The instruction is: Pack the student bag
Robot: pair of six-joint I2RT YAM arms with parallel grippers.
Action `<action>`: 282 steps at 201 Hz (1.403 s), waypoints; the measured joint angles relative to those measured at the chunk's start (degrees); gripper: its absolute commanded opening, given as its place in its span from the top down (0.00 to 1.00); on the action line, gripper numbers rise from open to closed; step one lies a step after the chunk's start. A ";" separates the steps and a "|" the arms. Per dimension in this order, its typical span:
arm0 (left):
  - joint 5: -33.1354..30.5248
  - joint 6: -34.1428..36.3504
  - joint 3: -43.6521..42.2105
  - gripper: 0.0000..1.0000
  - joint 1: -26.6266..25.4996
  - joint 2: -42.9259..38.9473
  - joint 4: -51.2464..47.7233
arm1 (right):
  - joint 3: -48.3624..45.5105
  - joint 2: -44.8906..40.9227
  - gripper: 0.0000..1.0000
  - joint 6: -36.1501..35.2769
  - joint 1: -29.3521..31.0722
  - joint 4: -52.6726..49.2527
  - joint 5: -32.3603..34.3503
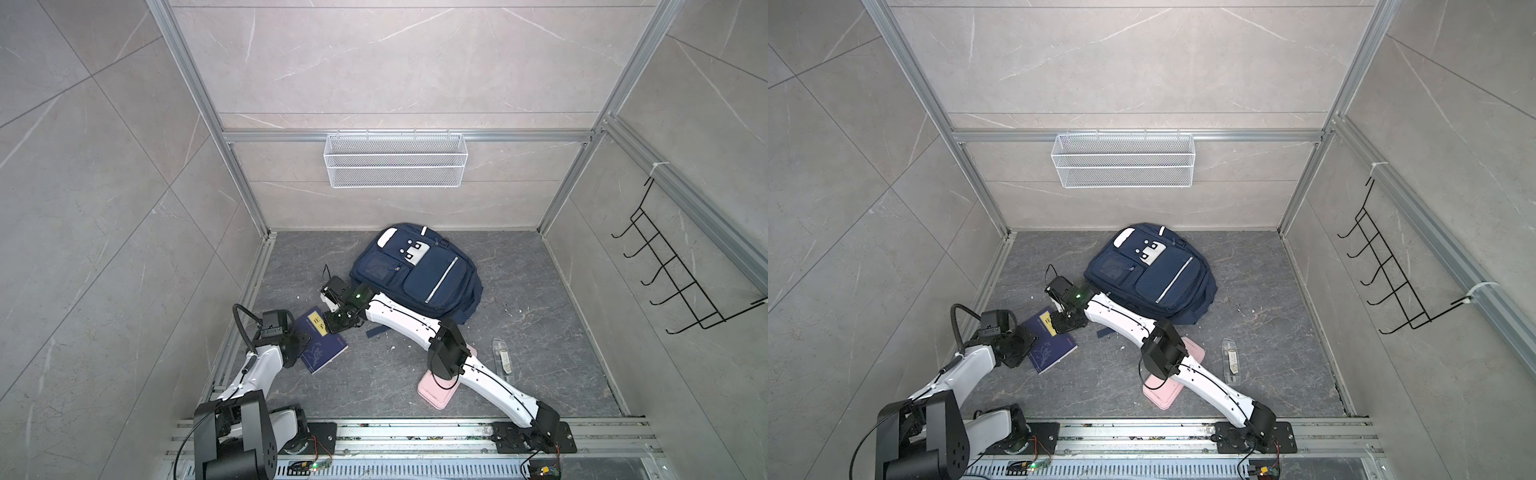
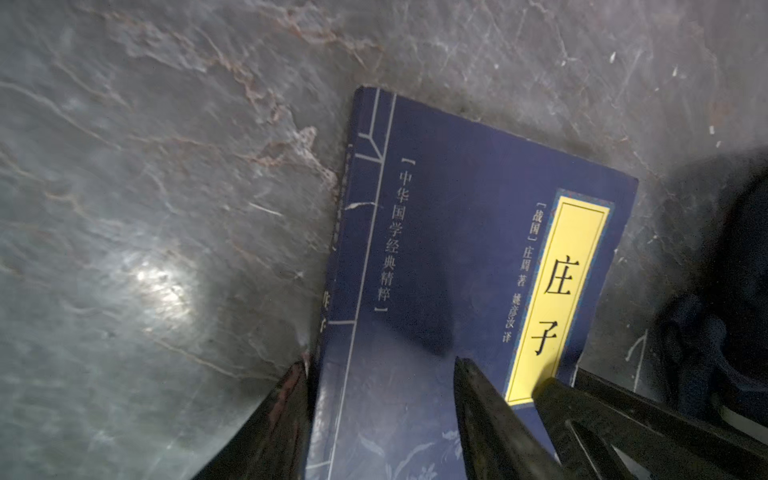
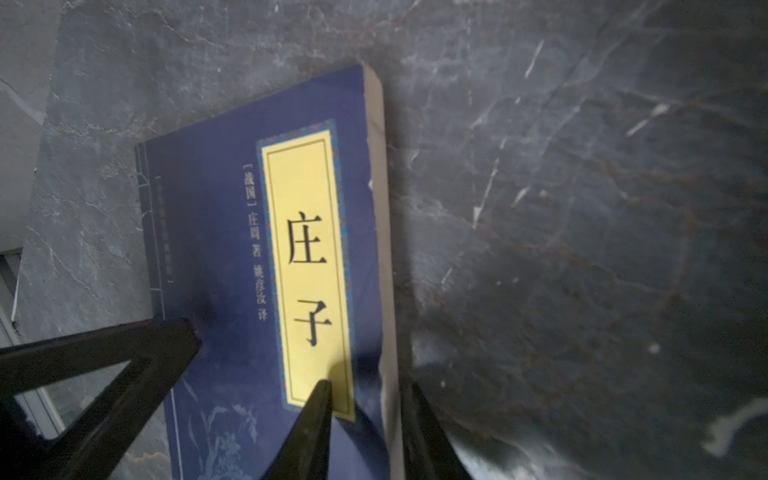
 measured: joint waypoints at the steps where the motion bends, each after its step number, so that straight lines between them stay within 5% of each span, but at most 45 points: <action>1: 0.04 0.00 -0.04 0.43 0.00 -0.07 0.00 | -0.09 -0.04 0.70 -0.07 0.00 0.04 0.04; 33: 3.45 0.33 -1.03 0.43 0.15 -2.43 -0.35 | -5.97 -3.30 0.72 -0.68 -0.02 1.01 1.31; 82: 10.84 2.01 -1.25 0.43 0.09 -4.74 0.35 | -31.56 -17.00 0.72 -0.76 -0.33 10.49 3.15; 126: 15.32 1.99 -1.79 0.43 -3.06 -4.76 3.87 | -44.65 -23.80 0.72 0.26 -2.32 17.55 2.84; 282: 18.12 1.95 -2.32 0.51 -6.54 -8.90 7.85 | -54.12 -28.13 0.72 0.94 -3.63 26.45 2.78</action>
